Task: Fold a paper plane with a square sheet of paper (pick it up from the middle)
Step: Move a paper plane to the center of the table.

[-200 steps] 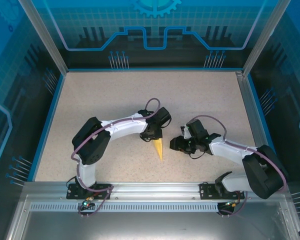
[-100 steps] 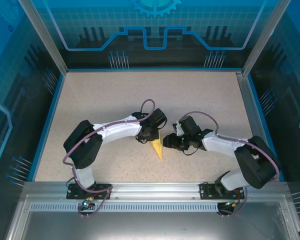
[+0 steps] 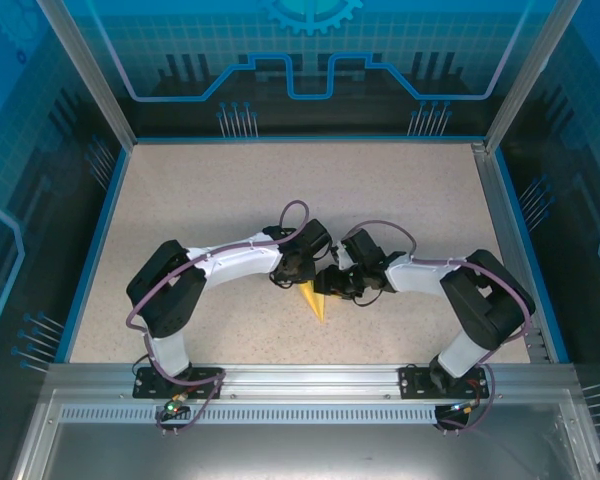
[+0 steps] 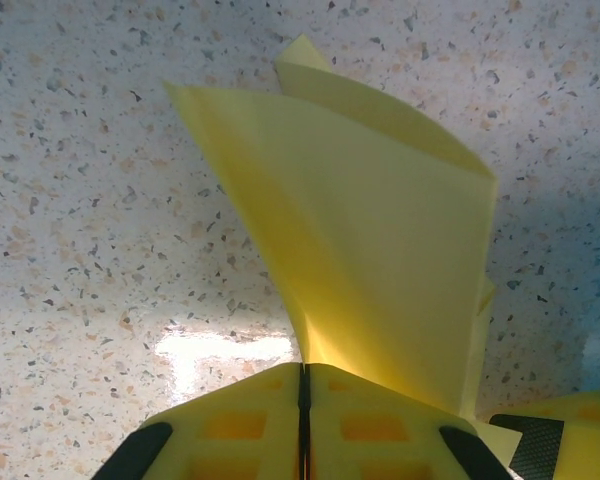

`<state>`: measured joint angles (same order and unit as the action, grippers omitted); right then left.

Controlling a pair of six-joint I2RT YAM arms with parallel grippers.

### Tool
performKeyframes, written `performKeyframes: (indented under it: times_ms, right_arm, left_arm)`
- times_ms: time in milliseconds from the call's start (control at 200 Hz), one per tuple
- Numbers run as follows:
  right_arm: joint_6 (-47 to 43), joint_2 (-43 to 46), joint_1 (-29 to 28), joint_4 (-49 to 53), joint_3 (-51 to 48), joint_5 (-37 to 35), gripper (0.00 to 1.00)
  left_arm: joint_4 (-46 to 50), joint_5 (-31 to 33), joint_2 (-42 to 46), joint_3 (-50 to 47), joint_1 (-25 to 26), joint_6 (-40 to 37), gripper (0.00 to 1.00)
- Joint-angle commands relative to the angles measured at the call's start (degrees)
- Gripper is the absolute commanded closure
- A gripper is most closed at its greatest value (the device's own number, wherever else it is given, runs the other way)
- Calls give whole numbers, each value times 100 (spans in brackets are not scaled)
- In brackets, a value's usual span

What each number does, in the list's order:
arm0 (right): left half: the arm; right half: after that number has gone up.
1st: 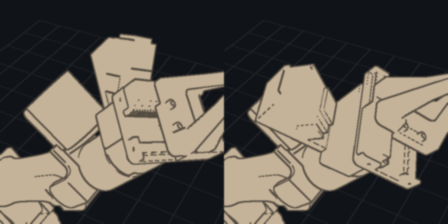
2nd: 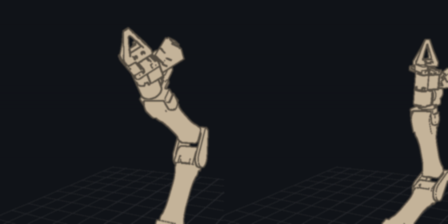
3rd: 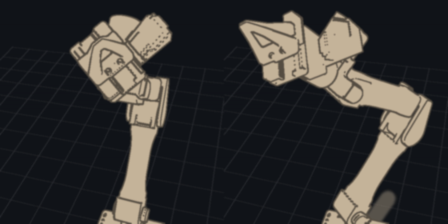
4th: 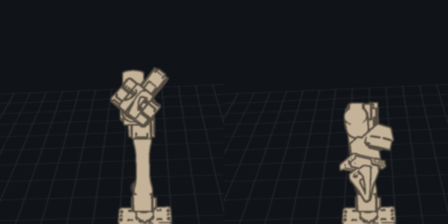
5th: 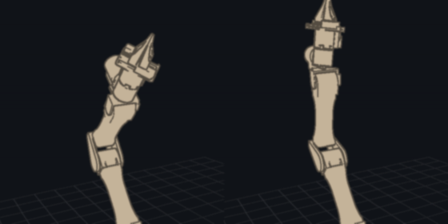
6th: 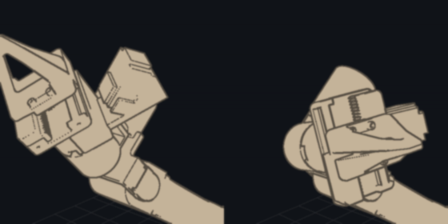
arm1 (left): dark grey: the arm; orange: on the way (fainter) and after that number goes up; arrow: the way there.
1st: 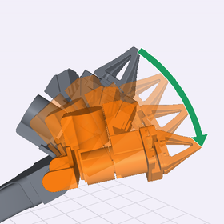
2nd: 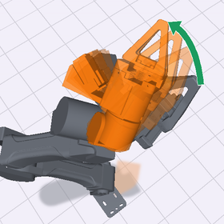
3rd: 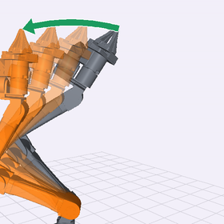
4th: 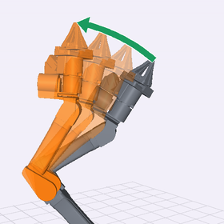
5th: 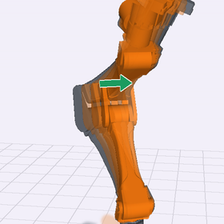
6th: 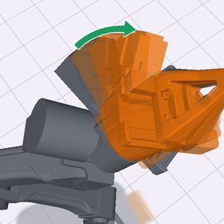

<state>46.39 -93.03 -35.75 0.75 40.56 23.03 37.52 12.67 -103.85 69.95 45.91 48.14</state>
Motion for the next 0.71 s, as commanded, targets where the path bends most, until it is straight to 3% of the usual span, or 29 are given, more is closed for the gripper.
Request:
performKeyframes:
  times_ms: [0, 450, 700]
  right_arm:
    - [-91, -51, -128, -105, 110, 105, 58]
    - [-262, 570, -305, -138, -134, -184, 53]
    - [-319, 271, -362, -119, 2, -151, 55]
  left_arm:
    - [-17, 79, 118, -105, -30, -38, 90]
    - [-108, 117, 226, -164, -29, -35, 90]
    - [-174, 82, 236, -206, -29, -30, 90]
